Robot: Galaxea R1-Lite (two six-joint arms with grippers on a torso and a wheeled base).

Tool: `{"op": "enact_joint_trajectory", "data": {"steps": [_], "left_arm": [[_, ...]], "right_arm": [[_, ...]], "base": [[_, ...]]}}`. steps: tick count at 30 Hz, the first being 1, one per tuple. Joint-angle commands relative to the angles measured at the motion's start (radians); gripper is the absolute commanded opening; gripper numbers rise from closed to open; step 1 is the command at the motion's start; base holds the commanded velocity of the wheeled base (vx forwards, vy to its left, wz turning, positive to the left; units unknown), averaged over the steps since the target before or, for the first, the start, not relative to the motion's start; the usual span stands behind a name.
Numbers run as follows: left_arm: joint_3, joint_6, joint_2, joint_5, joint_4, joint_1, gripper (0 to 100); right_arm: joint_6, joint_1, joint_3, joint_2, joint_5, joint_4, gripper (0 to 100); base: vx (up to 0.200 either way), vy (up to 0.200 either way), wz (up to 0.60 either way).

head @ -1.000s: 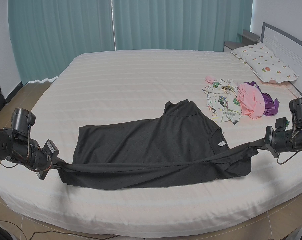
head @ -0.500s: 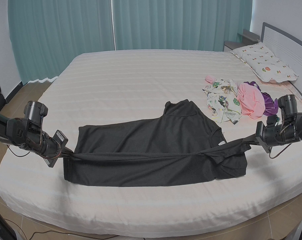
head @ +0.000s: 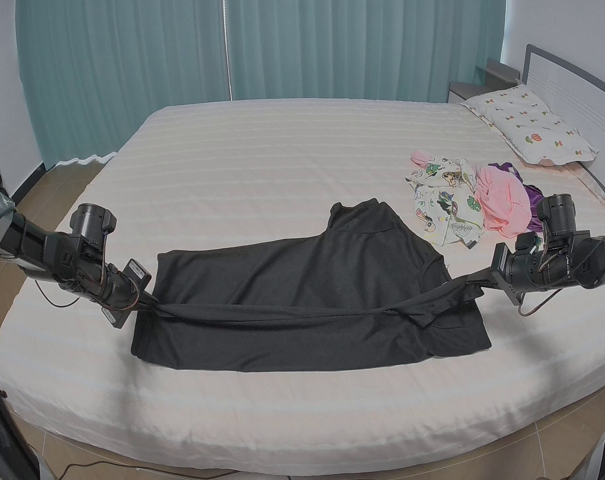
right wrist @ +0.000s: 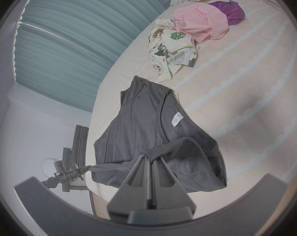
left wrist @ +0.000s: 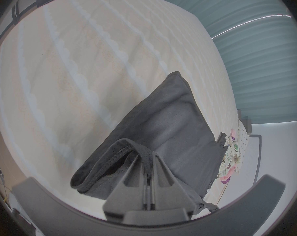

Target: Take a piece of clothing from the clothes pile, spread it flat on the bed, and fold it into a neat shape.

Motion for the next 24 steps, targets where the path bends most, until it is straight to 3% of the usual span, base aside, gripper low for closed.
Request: {"op": "enact_joint_trajectory", "data": {"steps": [1, 24], "left_arm": [[-0.05, -0.02, 0.085, -0.003, 0.0, 0.002, 0], [-0.078, -0.037, 0.12, -0.007, 0.003, 0.009, 0]], "right_arm": [[0.004, -0.002, 0.0, 0.059, 0.002, -0.007, 0], [0.051, 0.0, -0.031, 0.102, 0.002, -0.009, 0]], "base": [[0.0, 0.0, 0.0], [0.0, 0.0, 0.0]]}}
